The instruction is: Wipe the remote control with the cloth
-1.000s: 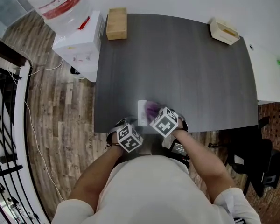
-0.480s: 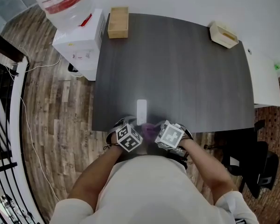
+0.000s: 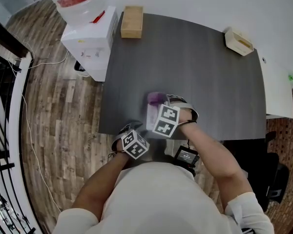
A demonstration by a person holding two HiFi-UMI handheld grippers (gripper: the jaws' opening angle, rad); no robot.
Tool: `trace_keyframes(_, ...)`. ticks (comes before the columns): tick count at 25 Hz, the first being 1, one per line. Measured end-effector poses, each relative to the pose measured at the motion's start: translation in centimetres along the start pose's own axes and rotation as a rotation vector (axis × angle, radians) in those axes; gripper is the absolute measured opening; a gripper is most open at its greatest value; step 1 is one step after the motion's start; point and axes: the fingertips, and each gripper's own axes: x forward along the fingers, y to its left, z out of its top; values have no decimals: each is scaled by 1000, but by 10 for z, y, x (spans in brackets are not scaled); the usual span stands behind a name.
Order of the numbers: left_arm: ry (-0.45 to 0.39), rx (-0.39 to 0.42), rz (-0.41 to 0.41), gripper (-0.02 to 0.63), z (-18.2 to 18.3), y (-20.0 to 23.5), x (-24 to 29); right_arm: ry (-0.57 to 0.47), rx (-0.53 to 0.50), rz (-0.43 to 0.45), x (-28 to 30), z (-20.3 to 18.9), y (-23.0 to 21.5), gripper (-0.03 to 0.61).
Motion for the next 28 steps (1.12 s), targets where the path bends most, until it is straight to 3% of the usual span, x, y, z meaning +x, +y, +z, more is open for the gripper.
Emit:
trace_keyframes(3,10,4,3,178,1,0,2,78,-102,21,27,0,15,87)
trace_keyframes(8,26,-5,-19,178,1,1,2,44,-2,149,16,4,50,87)
trace_keyframes(15,36,-22,-32,179,1,1,4,24,6,310,-5,8,95,87)
trace_keyframes(19,30,-35,-23,178,-2,2,7,-21,113,366,-13,7,113,87)
trace_keyframes(25,19,-43,-20,178,-1,2,4,-130,423,504,-21,3,130,87)
trace_keyframes(28,13,-75,-15,178,-5,3,1,-211,511,563,-43,4,136,87)
